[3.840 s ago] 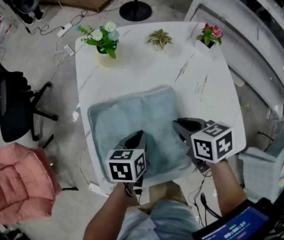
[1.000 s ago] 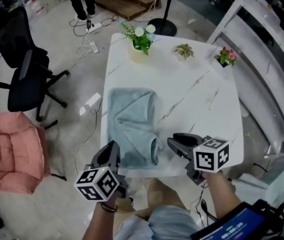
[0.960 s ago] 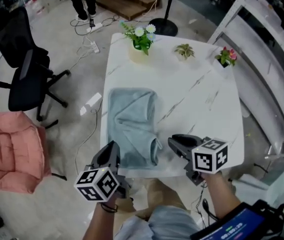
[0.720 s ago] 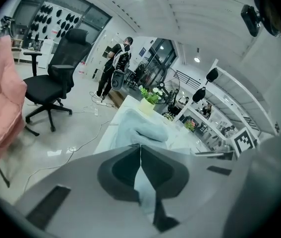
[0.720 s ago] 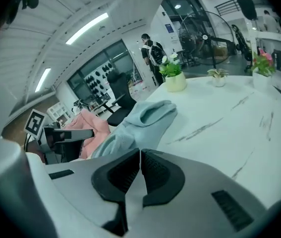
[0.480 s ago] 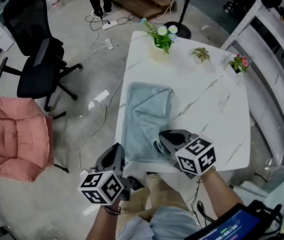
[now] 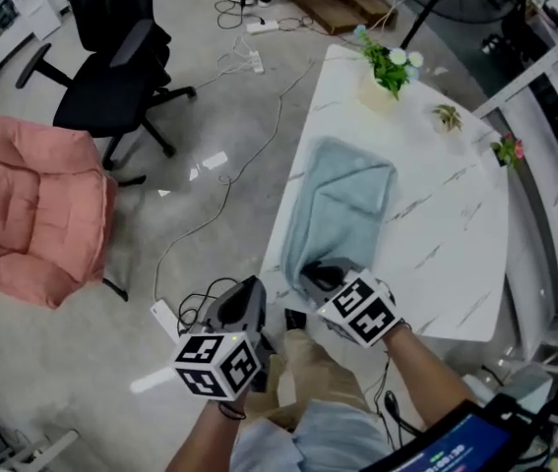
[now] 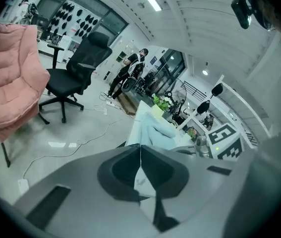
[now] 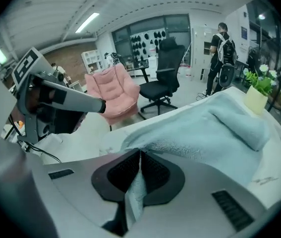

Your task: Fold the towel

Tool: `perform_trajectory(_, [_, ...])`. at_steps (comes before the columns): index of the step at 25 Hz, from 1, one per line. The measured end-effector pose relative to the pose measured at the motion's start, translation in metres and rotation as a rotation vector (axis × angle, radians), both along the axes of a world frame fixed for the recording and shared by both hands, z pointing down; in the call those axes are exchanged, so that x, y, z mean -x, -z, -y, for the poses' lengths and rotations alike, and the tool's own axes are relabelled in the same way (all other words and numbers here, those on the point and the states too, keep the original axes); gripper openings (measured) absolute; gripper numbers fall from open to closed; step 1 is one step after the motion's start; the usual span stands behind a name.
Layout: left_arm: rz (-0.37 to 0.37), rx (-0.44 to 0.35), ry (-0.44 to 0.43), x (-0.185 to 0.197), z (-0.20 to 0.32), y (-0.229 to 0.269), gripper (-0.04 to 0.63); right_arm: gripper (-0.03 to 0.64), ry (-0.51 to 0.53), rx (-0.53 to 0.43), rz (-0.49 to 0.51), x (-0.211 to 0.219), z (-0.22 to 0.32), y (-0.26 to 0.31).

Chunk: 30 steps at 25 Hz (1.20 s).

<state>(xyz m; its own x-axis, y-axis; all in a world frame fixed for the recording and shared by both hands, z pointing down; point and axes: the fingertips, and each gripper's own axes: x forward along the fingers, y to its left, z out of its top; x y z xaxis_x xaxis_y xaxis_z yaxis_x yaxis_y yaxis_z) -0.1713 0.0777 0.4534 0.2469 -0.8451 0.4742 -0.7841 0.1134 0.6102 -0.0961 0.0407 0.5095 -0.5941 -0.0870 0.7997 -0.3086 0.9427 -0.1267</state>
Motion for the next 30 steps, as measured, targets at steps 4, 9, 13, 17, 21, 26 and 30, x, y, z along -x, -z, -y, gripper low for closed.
perform_trajectory(4, [-0.021,-0.015,-0.022,-0.014,-0.007,0.001,0.009,0.053,-0.015,0.019,0.042,0.002,0.004,0.018])
perform_trajectory(9, [-0.019,-0.068,-0.042,-0.038,0.003,0.021,0.040,0.101,-0.037,-0.050,0.142,-0.024,0.032,0.094])
perform_trajectory(13, [0.025,-0.070,-0.034,-0.056,0.017,0.026,0.169,0.154,0.016,-0.191,0.149,-0.062,0.073,0.146])
perform_trajectory(17, [0.057,-0.022,0.021,-0.061,0.021,0.012,0.178,0.195,0.165,-0.337,0.118,-0.081,0.109,0.171])
perform_trajectory(21, [0.097,0.028,0.123,-0.056,0.025,-0.007,0.147,0.207,0.406,-0.435,0.049,-0.089,0.129,0.152])
perform_trajectory(26, [0.108,0.093,0.205,-0.059,0.026,-0.032,0.199,0.222,0.679,-0.464,0.063,-0.083,0.127,0.103])
perform_trajectory(30, [0.144,0.123,0.264,-0.054,0.029,-0.039,0.192,0.229,0.800,-0.503,0.035,-0.082,0.134,0.070])
